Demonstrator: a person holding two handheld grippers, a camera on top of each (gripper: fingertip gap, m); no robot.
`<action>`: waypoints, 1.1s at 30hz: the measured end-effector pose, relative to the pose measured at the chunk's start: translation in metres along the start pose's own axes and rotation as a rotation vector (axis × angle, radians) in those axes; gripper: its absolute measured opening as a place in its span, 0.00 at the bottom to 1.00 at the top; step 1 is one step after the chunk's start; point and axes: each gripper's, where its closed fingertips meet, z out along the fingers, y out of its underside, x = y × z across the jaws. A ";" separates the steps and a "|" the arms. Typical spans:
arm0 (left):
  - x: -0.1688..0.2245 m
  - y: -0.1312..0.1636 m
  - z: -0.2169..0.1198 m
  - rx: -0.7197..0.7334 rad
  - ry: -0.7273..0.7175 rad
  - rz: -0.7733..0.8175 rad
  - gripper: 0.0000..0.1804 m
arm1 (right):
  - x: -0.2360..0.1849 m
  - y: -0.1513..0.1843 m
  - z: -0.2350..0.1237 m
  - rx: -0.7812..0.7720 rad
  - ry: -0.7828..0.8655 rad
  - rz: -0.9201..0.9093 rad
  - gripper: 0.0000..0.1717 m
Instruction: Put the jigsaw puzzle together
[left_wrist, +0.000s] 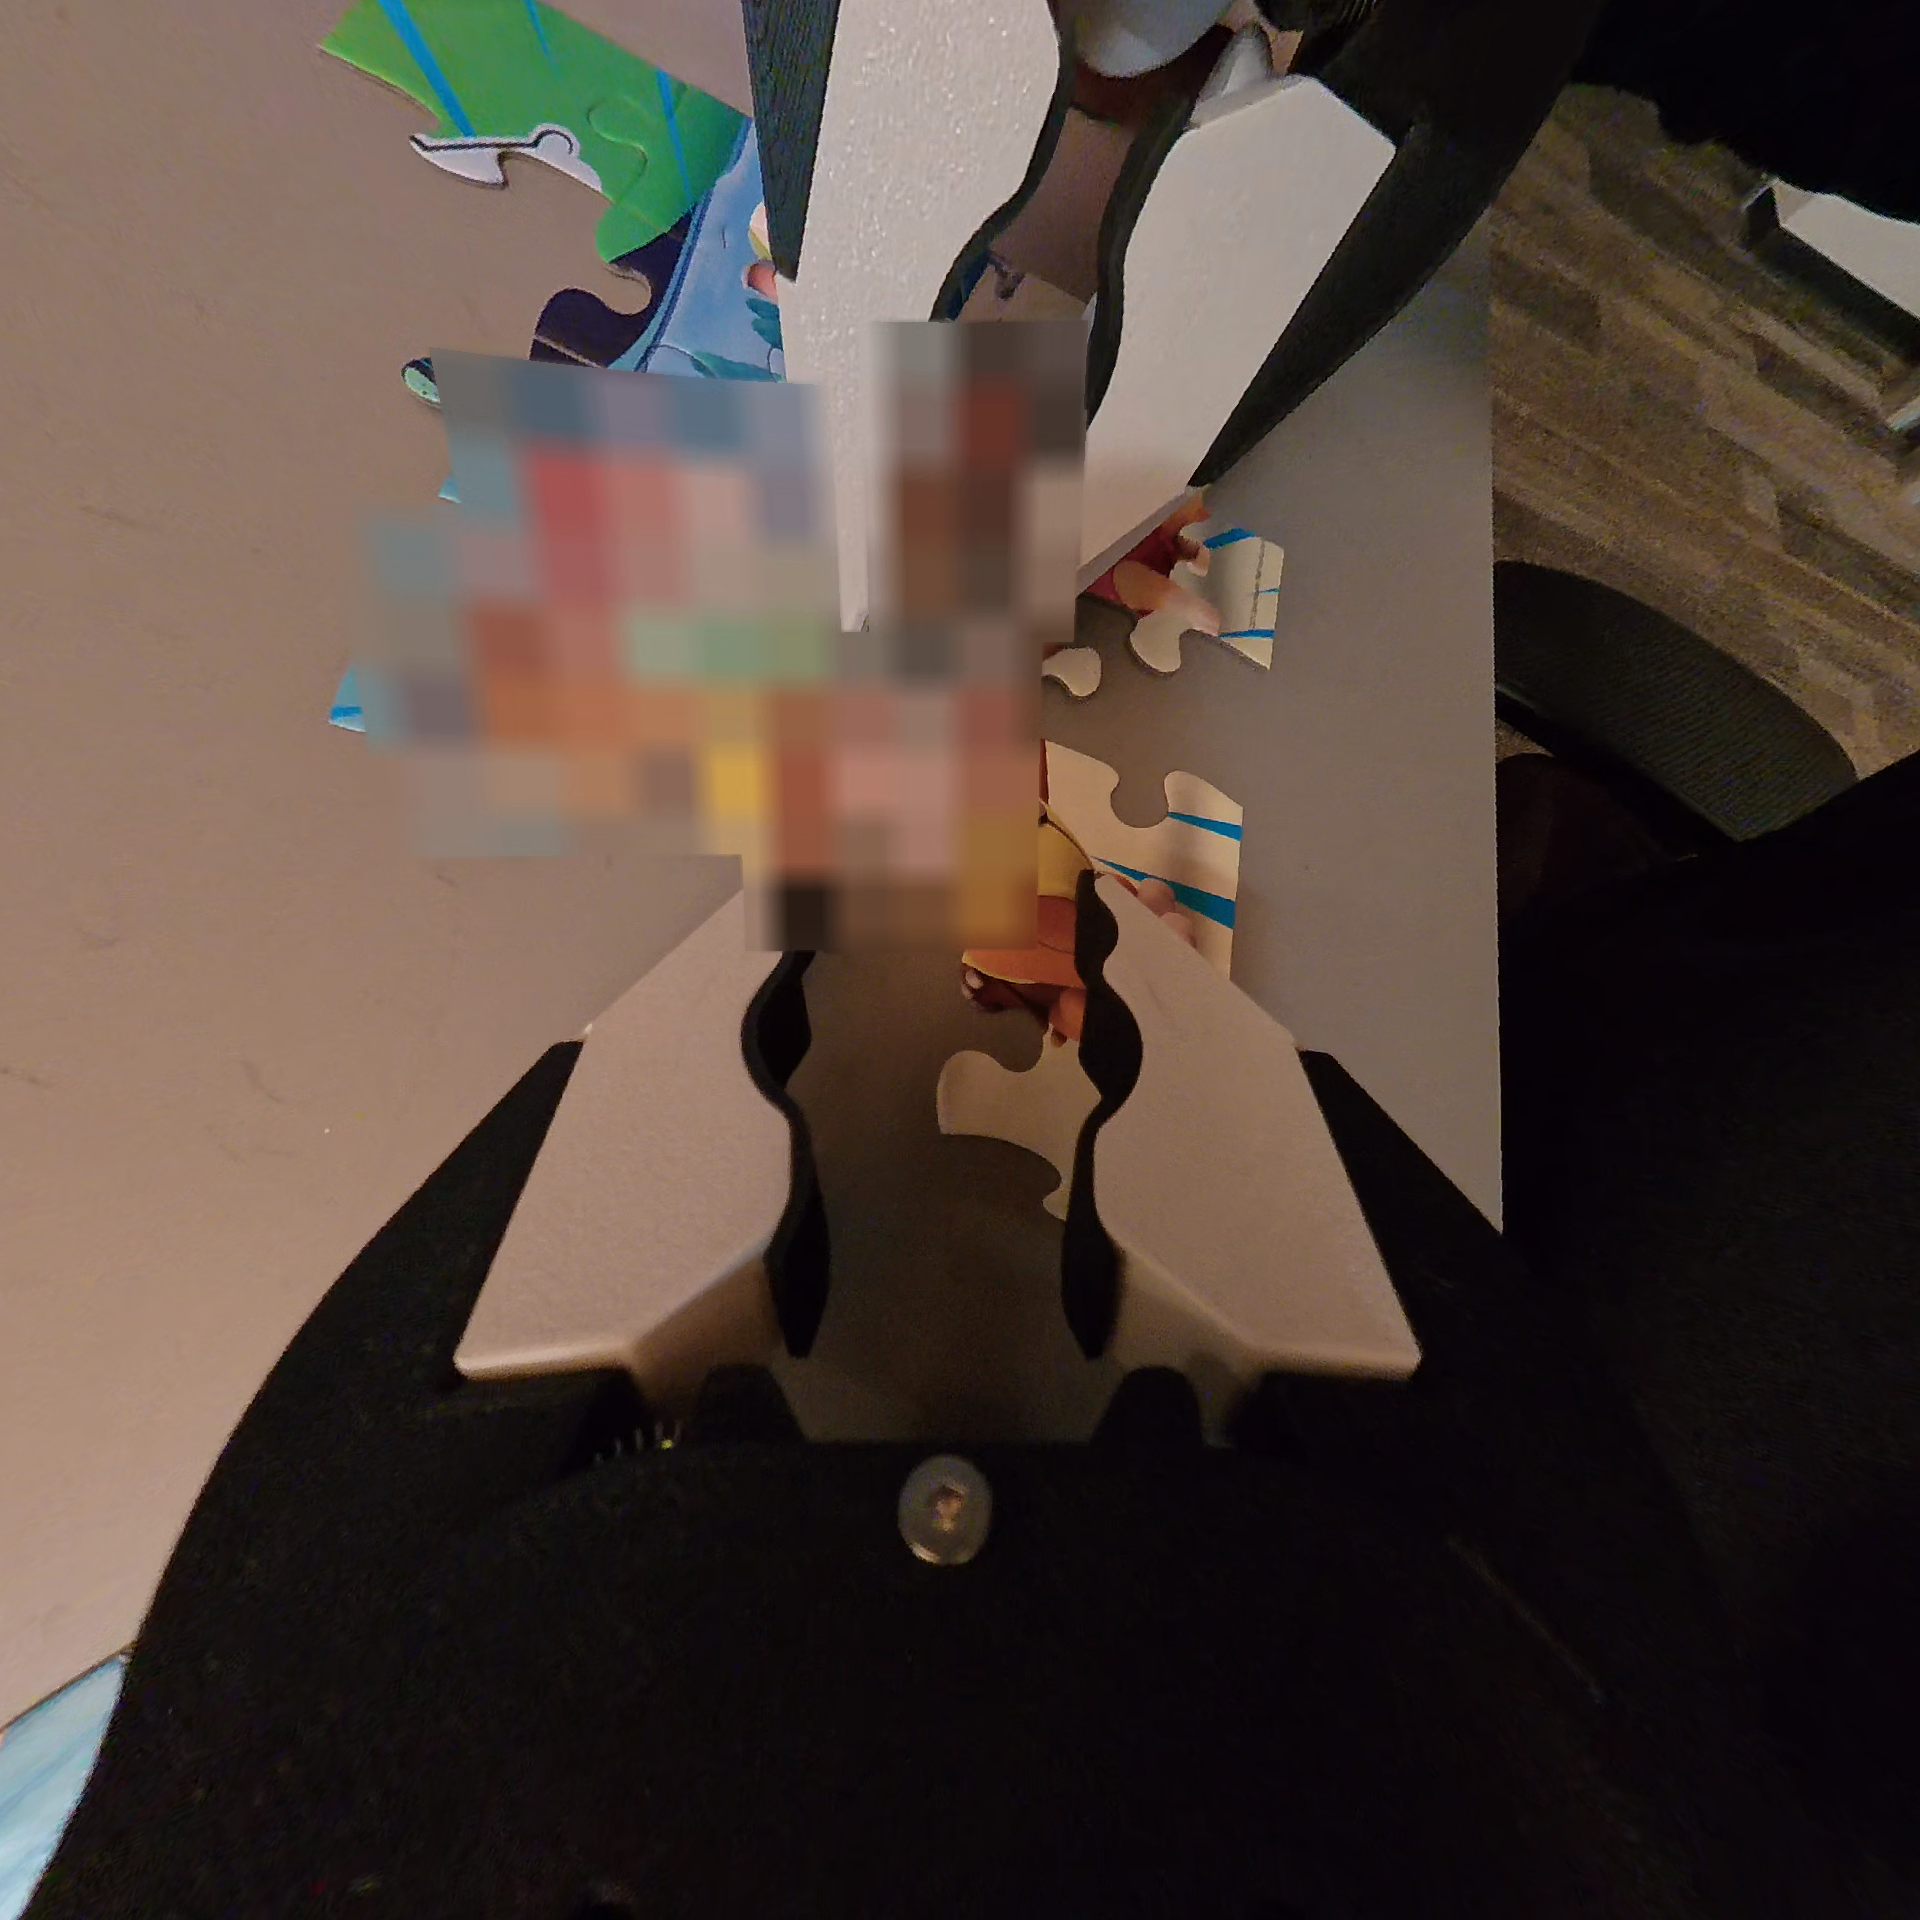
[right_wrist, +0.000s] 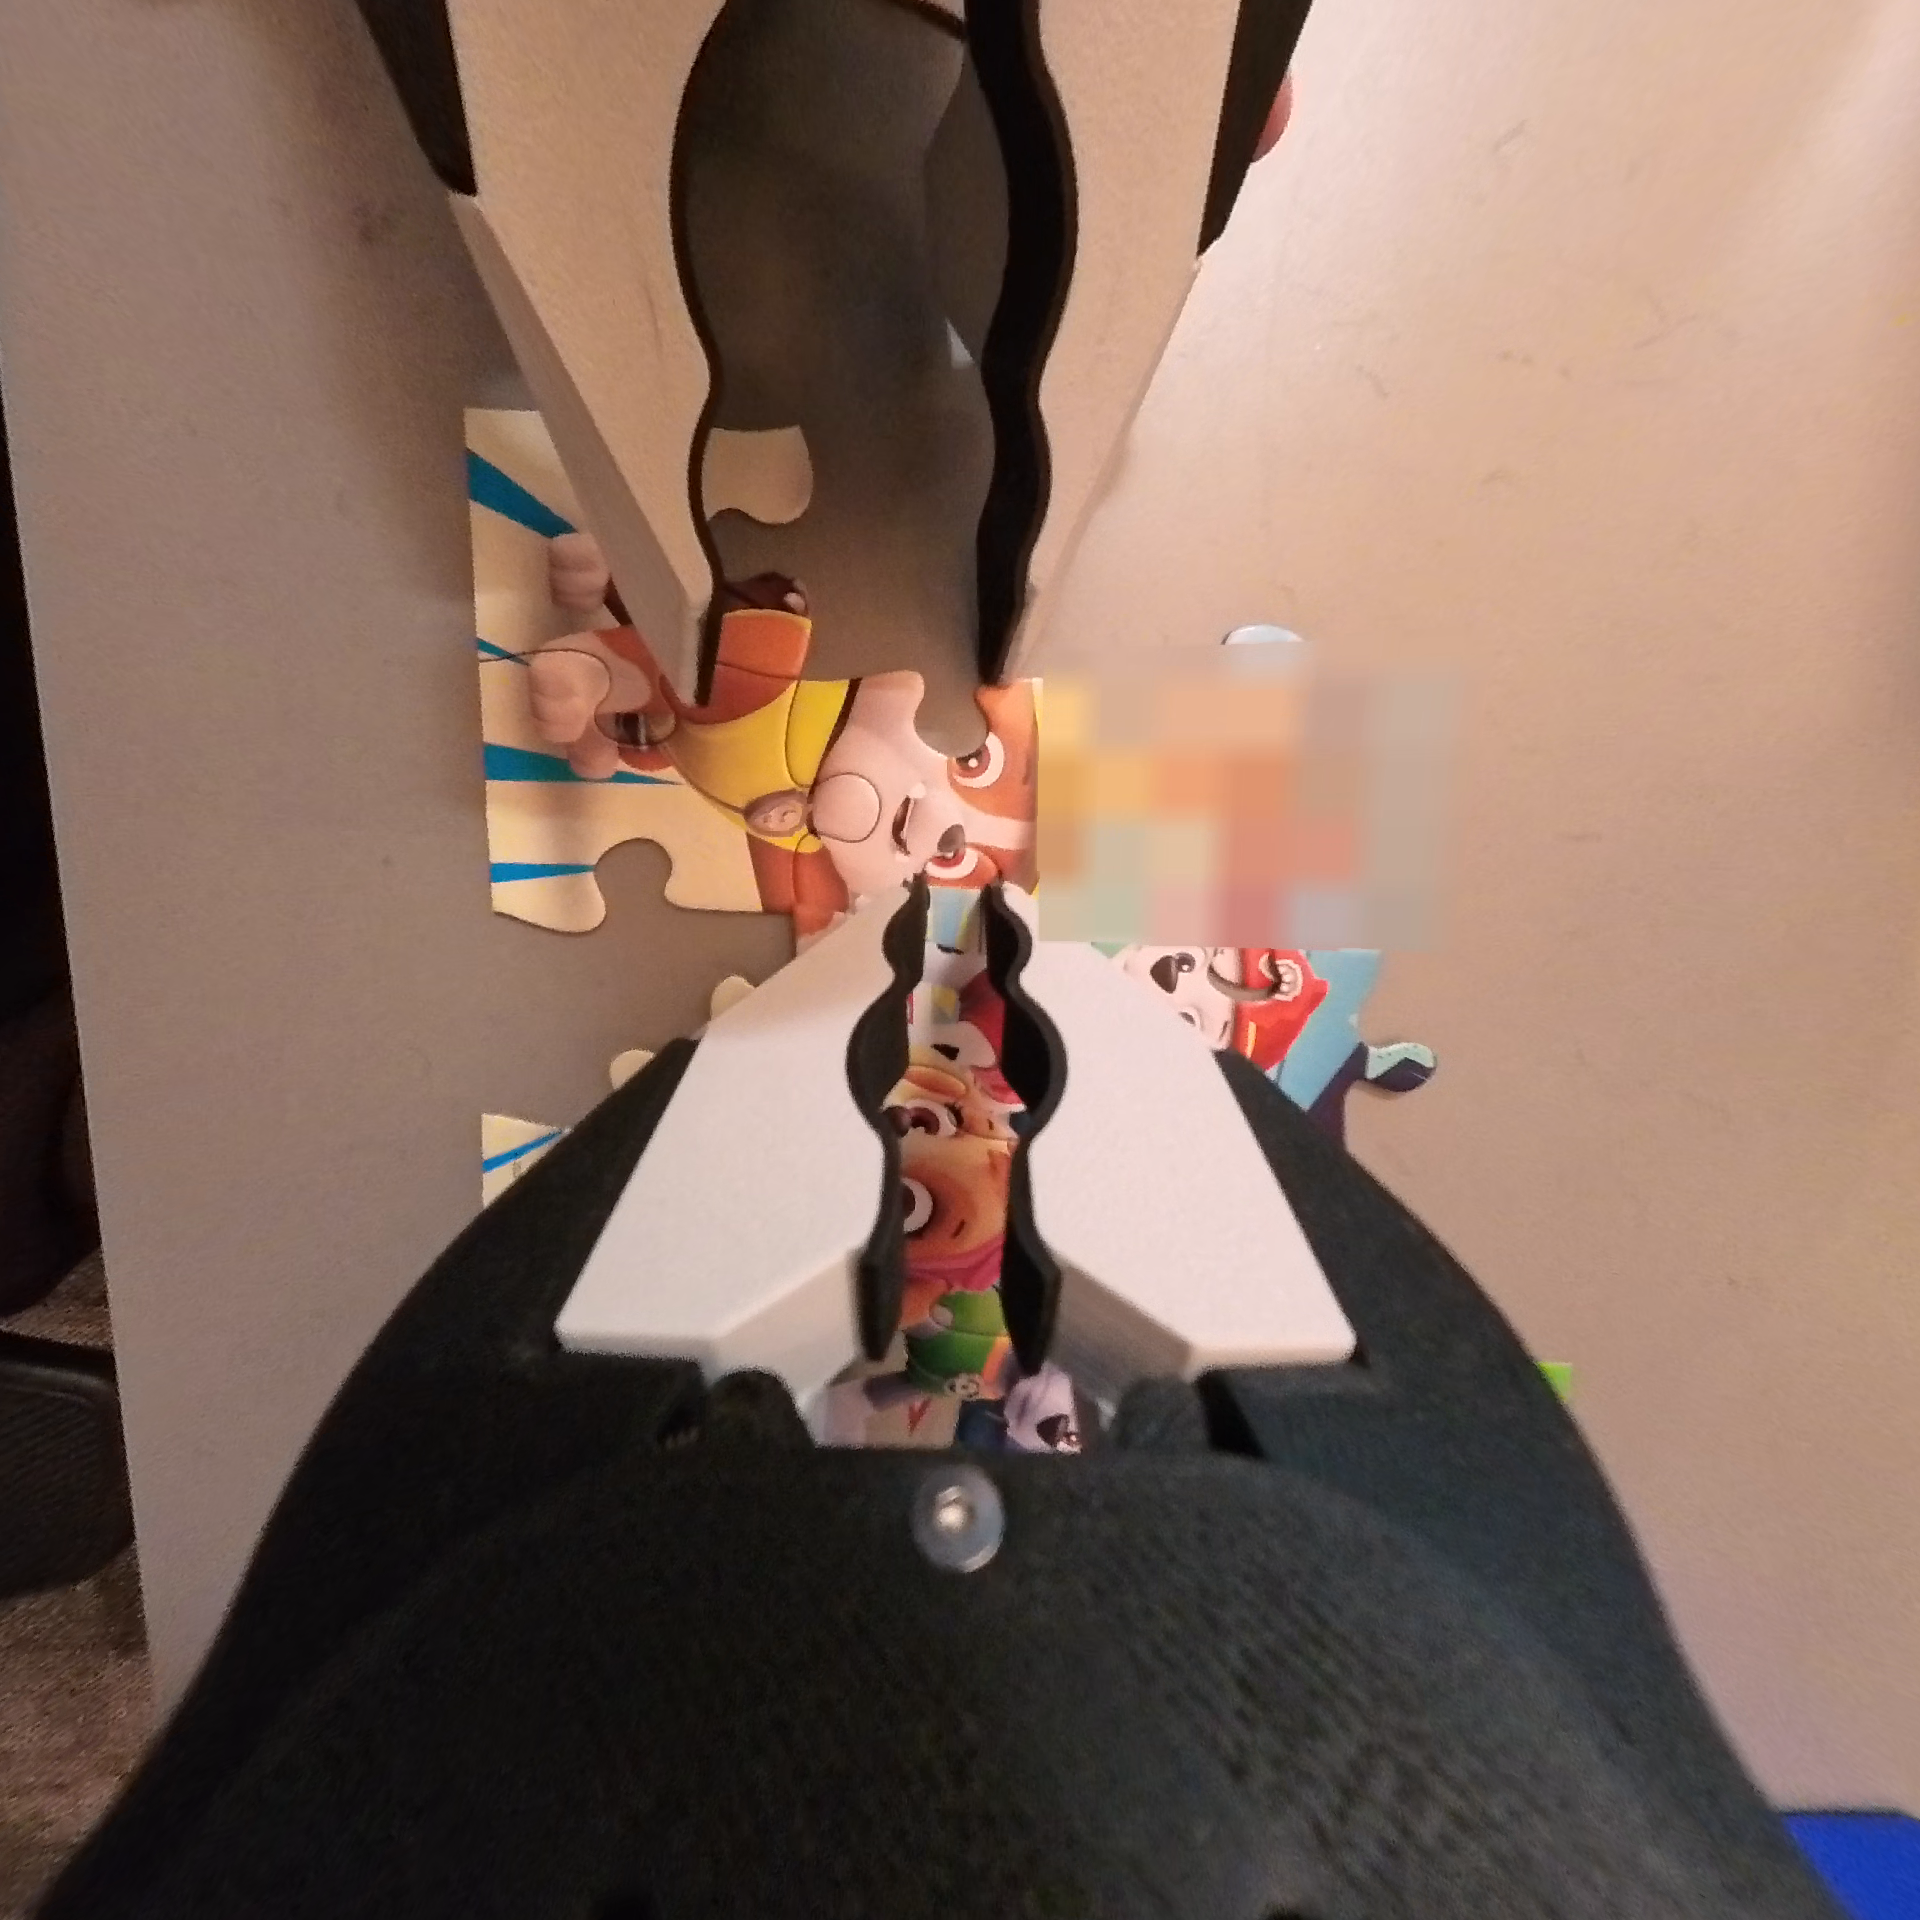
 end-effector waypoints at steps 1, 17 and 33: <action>0.000 0.000 0.000 0.000 0.000 0.000 0.27 | 0.000 0.000 0.000 0.000 0.002 -0.002 0.06; -0.008 -0.002 -0.004 0.021 -0.029 -0.019 0.31 | 0.050 0.013 -0.023 0.055 0.216 0.226 0.08; -0.012 -0.016 0.000 0.099 0.024 -0.140 0.35 | 0.060 0.018 -0.007 0.080 0.159 0.344 0.09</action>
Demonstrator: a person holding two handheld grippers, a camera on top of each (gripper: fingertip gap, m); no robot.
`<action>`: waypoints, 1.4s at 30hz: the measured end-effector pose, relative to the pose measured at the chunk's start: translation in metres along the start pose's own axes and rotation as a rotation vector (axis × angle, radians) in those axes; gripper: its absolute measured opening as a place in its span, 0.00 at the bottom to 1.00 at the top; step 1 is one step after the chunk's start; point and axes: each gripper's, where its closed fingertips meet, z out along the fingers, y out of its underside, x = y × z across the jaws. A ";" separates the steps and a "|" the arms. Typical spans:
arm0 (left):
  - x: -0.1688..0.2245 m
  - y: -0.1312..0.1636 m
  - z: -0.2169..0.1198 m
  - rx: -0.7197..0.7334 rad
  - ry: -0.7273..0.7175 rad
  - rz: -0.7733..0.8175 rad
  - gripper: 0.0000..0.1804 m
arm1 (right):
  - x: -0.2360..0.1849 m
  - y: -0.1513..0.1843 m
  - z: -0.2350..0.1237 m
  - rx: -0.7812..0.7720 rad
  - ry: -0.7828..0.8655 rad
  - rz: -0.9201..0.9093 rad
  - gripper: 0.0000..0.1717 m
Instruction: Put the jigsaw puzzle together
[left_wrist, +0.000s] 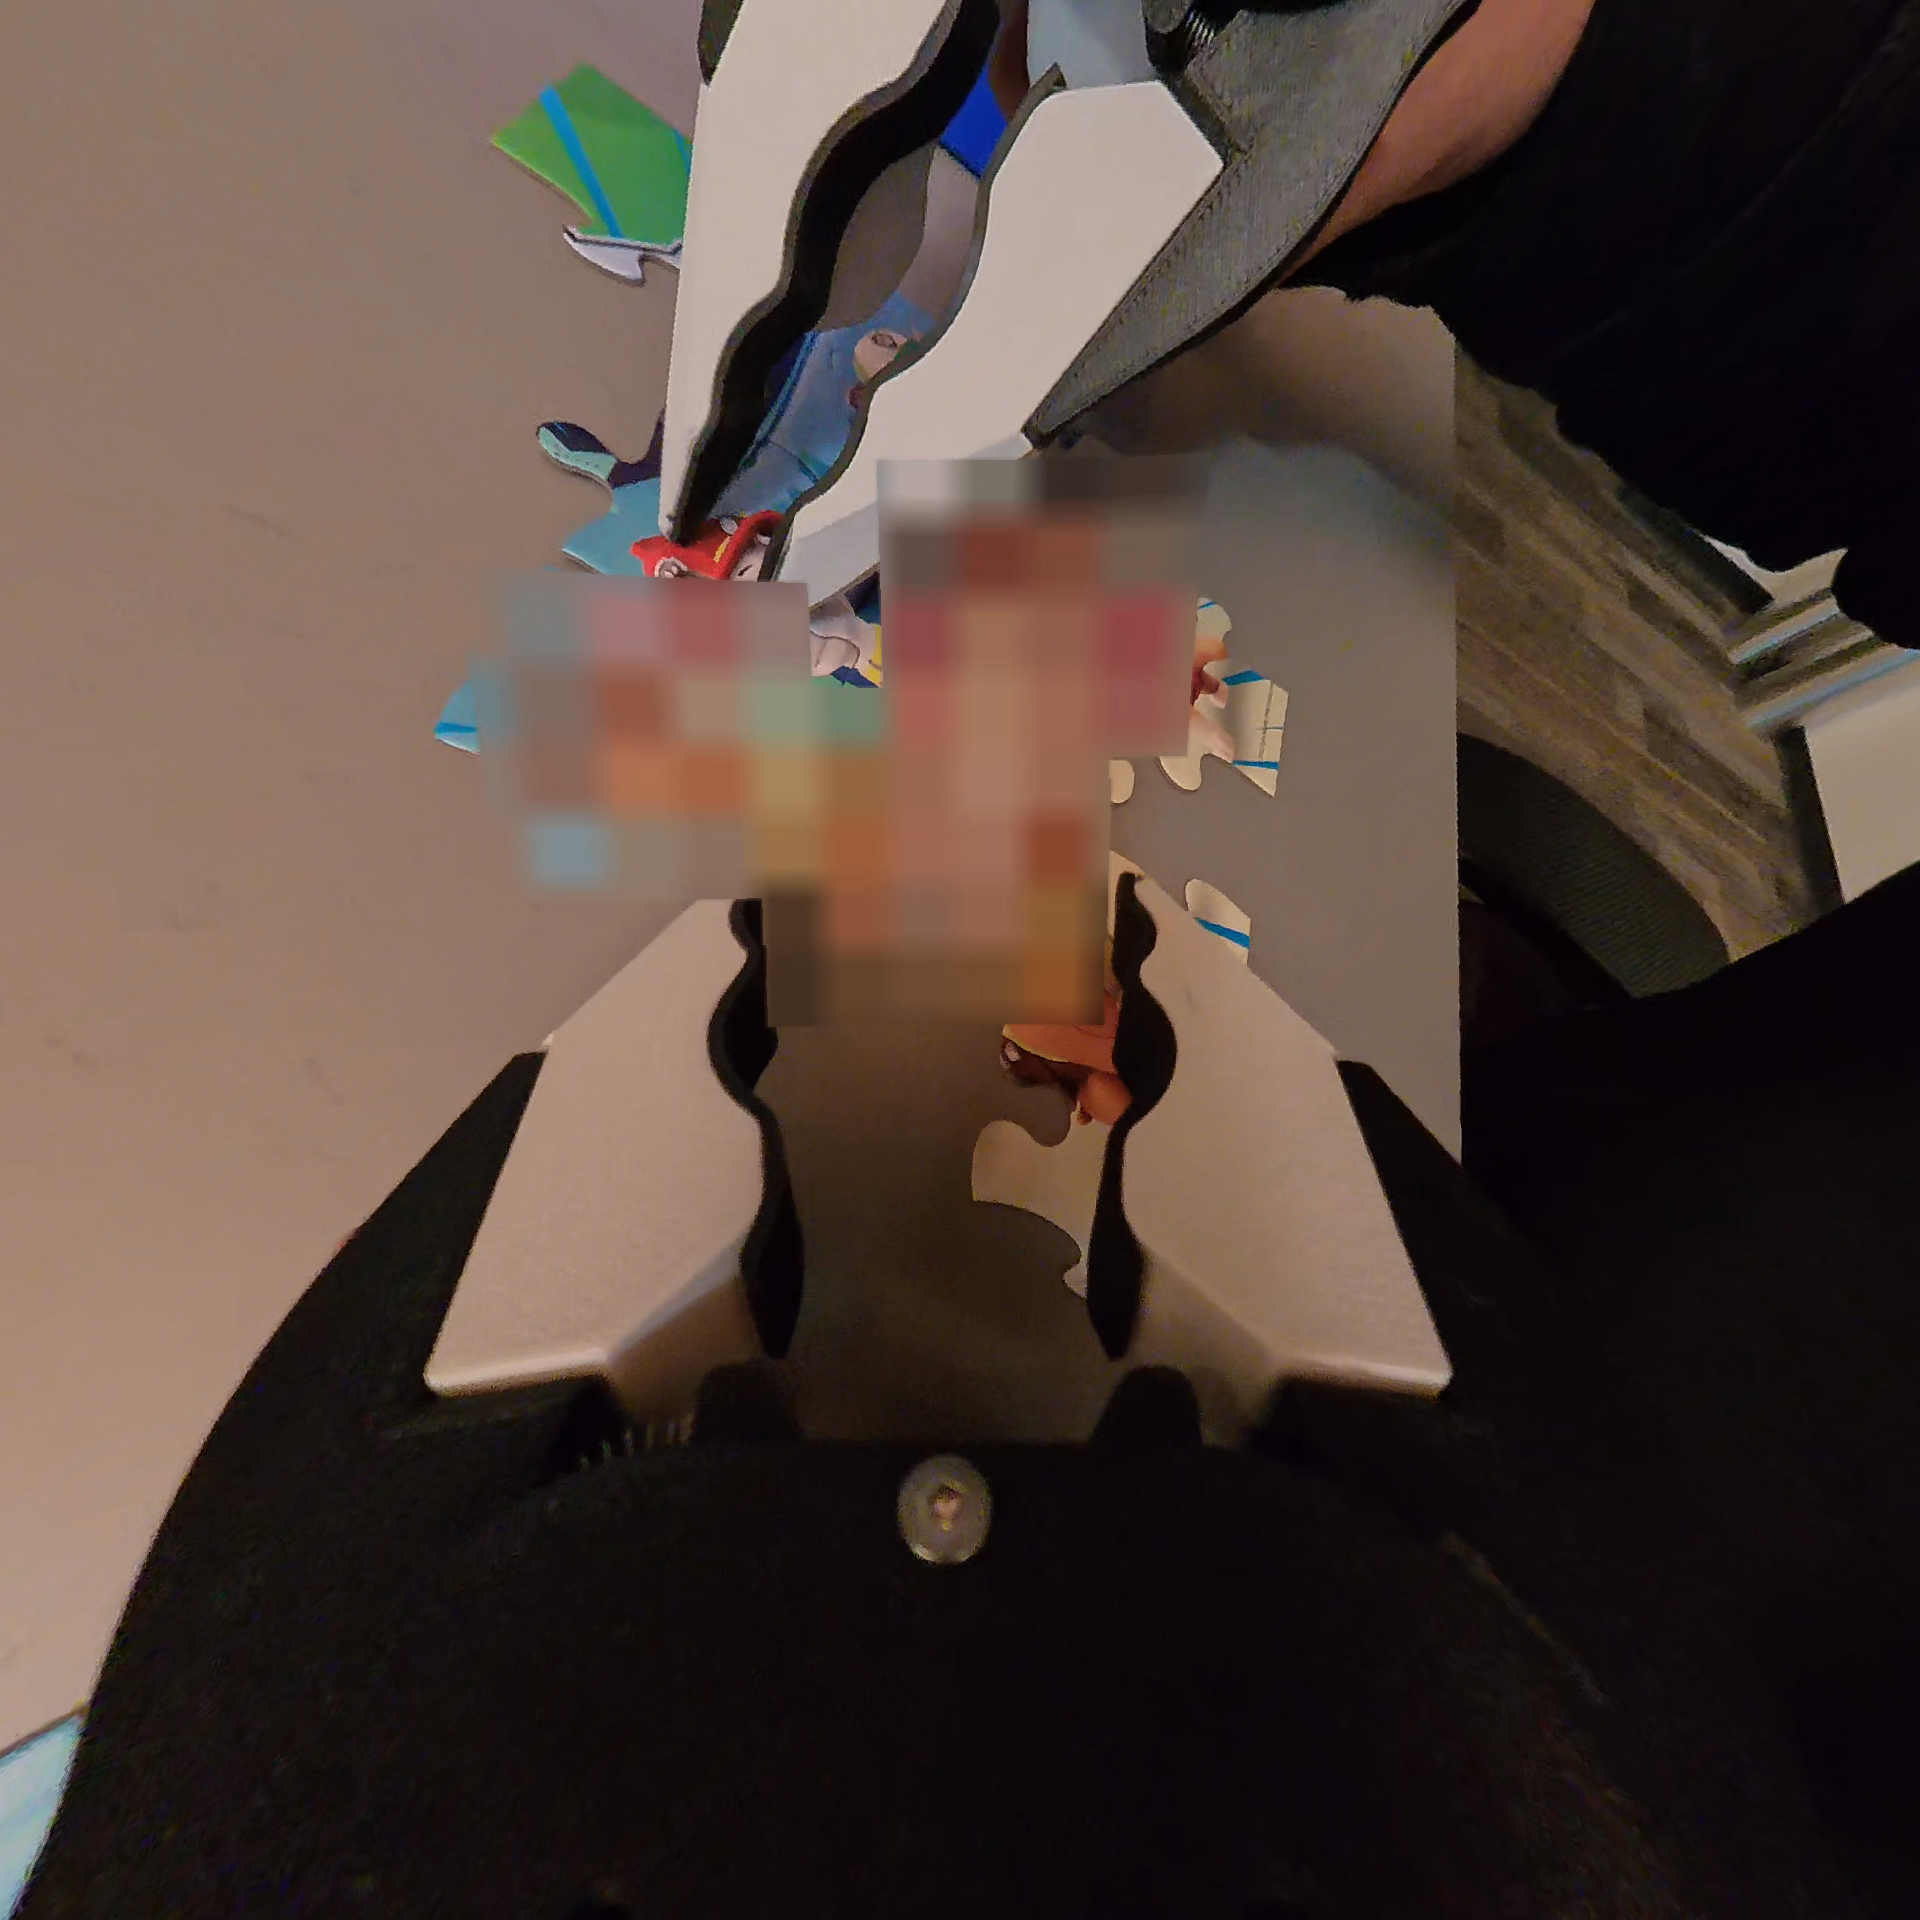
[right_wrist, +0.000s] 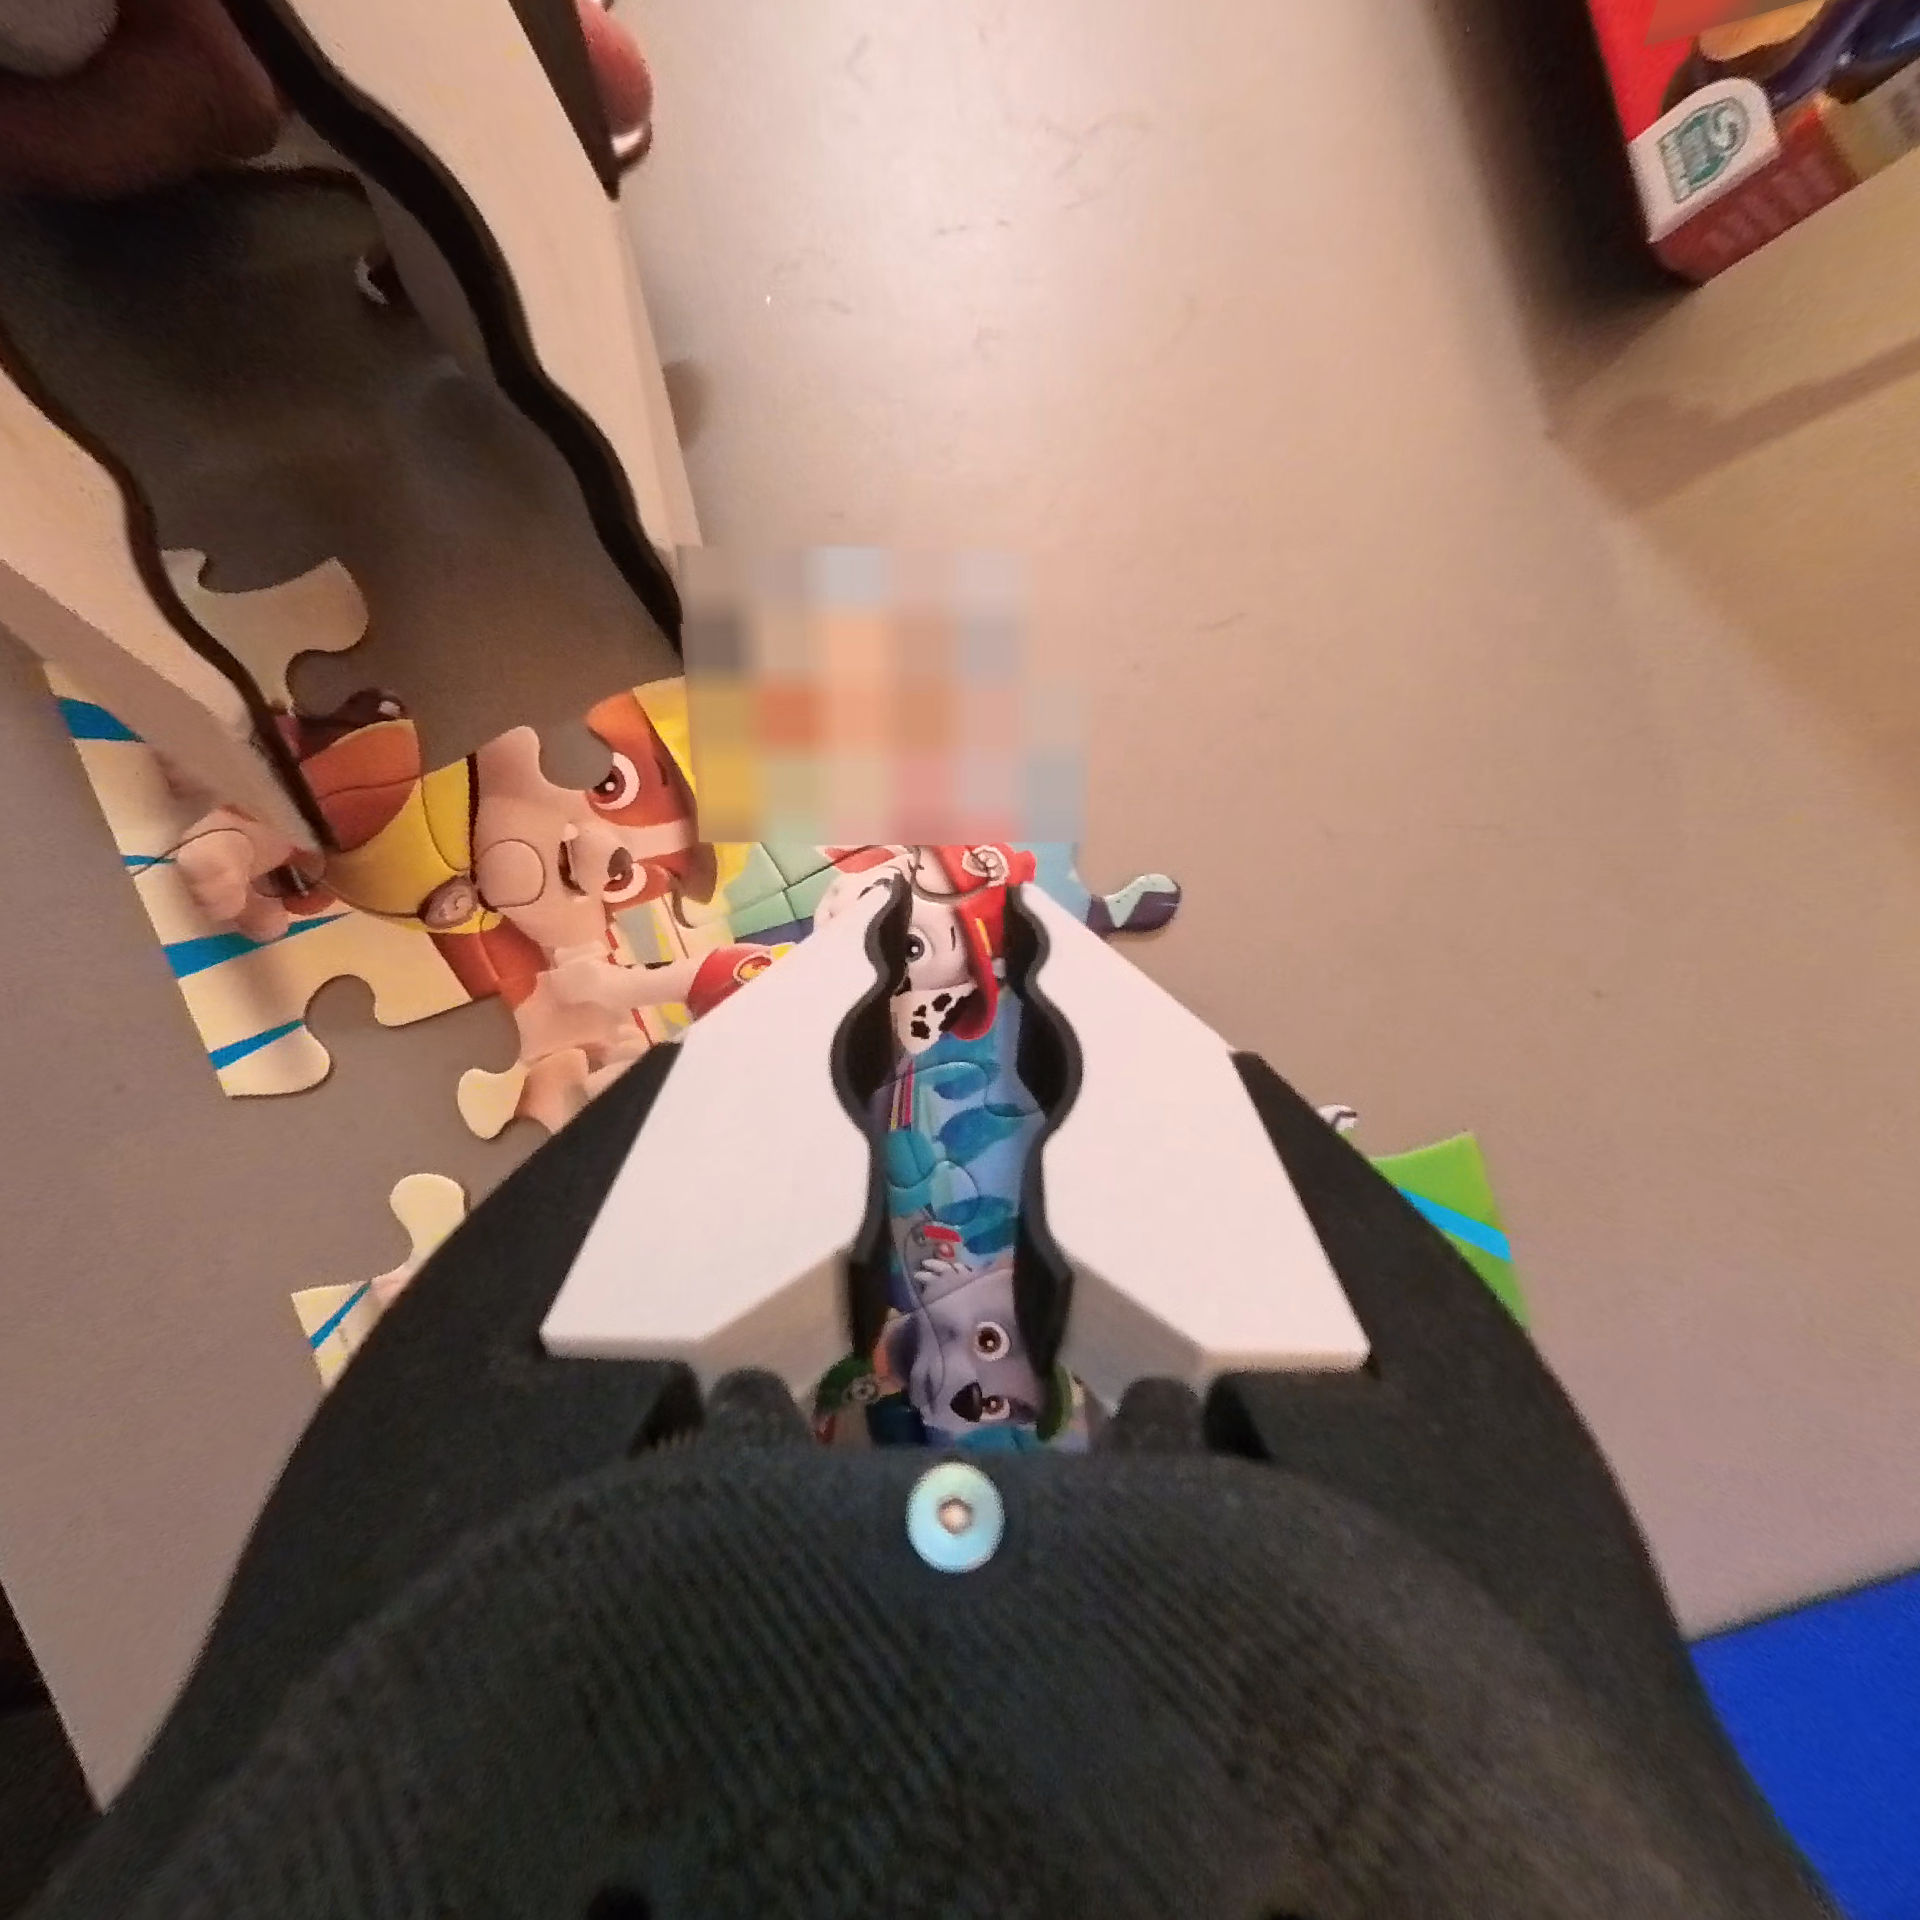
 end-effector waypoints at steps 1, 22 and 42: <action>-0.001 0.000 0.001 -0.005 -0.004 0.000 0.36 | -0.001 0.000 0.000 0.001 -0.001 -0.005 0.09; -0.009 -0.009 0.003 0.029 -0.050 -0.033 0.40 | 0.002 -0.005 0.003 0.004 -0.011 0.001 0.14; -0.008 -0.009 0.002 0.037 -0.028 -0.043 0.40 | 0.012 0.002 -0.002 -0.013 0.029 0.023 0.12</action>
